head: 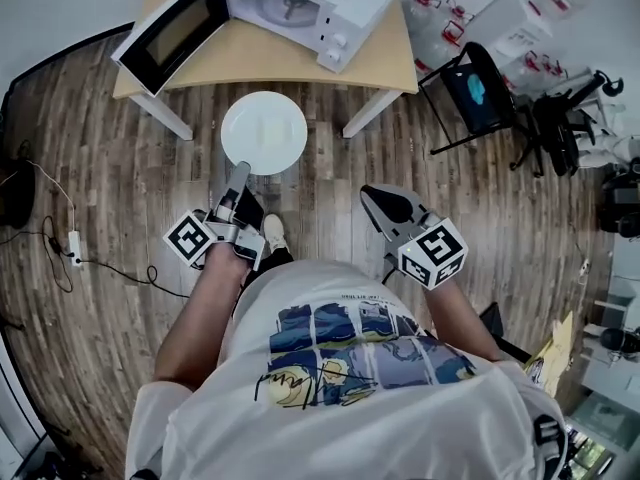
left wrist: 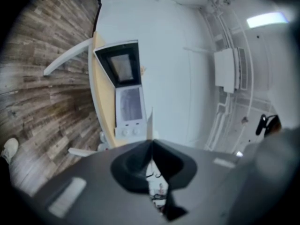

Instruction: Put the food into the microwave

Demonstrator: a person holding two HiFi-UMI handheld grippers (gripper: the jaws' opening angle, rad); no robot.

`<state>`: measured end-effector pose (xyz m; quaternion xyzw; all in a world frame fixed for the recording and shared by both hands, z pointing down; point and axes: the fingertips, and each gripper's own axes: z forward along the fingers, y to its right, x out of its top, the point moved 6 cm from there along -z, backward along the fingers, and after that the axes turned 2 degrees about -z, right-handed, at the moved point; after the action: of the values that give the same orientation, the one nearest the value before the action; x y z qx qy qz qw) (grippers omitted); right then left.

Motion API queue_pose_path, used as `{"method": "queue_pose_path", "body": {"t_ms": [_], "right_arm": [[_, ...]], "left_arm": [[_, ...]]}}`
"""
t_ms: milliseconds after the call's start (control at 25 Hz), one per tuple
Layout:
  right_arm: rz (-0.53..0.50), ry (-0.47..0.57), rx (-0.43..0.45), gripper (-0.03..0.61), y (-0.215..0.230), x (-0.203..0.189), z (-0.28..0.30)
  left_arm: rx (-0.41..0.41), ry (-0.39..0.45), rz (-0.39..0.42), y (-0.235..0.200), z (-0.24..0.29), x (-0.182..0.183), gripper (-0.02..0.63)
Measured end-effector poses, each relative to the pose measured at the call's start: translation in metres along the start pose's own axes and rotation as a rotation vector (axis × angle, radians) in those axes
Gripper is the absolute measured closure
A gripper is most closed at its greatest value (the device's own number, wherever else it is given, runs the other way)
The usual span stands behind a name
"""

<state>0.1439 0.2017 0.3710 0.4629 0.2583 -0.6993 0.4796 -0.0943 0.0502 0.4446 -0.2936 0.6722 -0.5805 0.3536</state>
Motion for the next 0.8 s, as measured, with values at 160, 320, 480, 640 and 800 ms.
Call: {"method": "queue_pose_path", "body": {"t_ms": [160,320,480,640,800], "right_arm": [[0.006,-0.001,0.012,0.570,0.012,0.021,0.039],[-0.015,-0.011,0.049,0.570,0.021,0.039,0.071],[-0.020,-0.006,0.072,0.569,0.042,0.055,0.091],[-0.005,0.014,0.100,0.570,0.078,0.070,0.108],[0.008,0.022,0.152,0.571,0.122,0.087,0.131]], "left_arm": [[0.007,0.003,0.010,-0.012,0.027,0.037,0.598],[0.032,0.028,-0.001,-0.028,0.050,0.064,0.598],[0.064,0.056,0.003,-0.045,0.076,0.090,0.598],[0.081,0.082,-0.003,-0.061,0.110,0.110,0.598],[0.067,0.103,0.017,-0.067,0.152,0.126,0.598]]}}
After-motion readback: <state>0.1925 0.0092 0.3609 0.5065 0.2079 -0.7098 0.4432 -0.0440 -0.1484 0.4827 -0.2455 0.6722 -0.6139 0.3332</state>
